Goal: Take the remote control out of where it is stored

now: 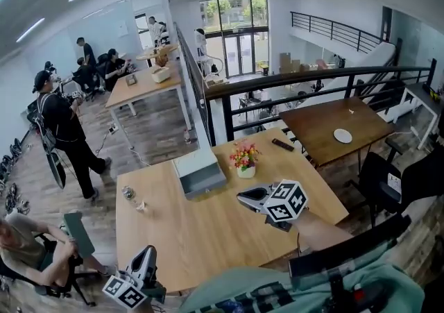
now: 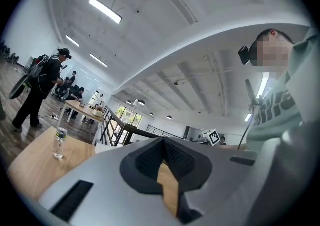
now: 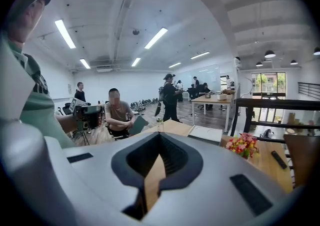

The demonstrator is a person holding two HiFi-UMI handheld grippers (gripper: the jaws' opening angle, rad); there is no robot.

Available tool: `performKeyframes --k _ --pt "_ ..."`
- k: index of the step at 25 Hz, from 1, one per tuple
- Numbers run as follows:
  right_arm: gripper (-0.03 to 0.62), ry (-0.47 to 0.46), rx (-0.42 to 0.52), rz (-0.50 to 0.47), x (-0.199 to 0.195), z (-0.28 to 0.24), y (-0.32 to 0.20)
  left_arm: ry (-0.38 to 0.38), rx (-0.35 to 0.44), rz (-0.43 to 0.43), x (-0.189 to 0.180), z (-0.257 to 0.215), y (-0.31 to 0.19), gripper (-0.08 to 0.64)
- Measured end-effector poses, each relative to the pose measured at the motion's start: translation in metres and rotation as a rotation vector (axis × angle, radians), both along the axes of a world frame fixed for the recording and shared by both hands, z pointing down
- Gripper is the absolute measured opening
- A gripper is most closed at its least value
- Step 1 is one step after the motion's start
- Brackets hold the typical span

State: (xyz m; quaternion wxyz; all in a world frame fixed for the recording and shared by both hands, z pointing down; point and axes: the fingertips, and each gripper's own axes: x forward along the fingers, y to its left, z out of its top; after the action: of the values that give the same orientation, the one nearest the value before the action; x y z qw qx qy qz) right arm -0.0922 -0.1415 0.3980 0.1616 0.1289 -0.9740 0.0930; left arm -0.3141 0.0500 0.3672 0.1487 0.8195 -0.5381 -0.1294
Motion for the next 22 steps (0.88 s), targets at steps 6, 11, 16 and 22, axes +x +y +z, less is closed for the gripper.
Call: performKeyframes --k 6,11,16,22 --pt "0.006 -0.027 0.033 -0.058 0.091 -0.006 0.012 0.006 -0.056 0.09 0.122 0.009 -0.022 0.003" --pt "0.006 -0.088 0.048 -0.059 0.161 -0.016 0.009 0.017 -0.074 0.13 0.196 0.013 -0.041 0.003" --pt "0.006 -0.145 0.007 -0.053 0.174 -0.02 0.018 -0.024 -0.081 0.134 0.216 -0.002 -0.046 0.003" --pt "0.005 -0.122 0.021 -0.001 0.164 -0.017 0.031 -0.021 -0.042 0.172 0.194 -0.008 -0.043 0.003"
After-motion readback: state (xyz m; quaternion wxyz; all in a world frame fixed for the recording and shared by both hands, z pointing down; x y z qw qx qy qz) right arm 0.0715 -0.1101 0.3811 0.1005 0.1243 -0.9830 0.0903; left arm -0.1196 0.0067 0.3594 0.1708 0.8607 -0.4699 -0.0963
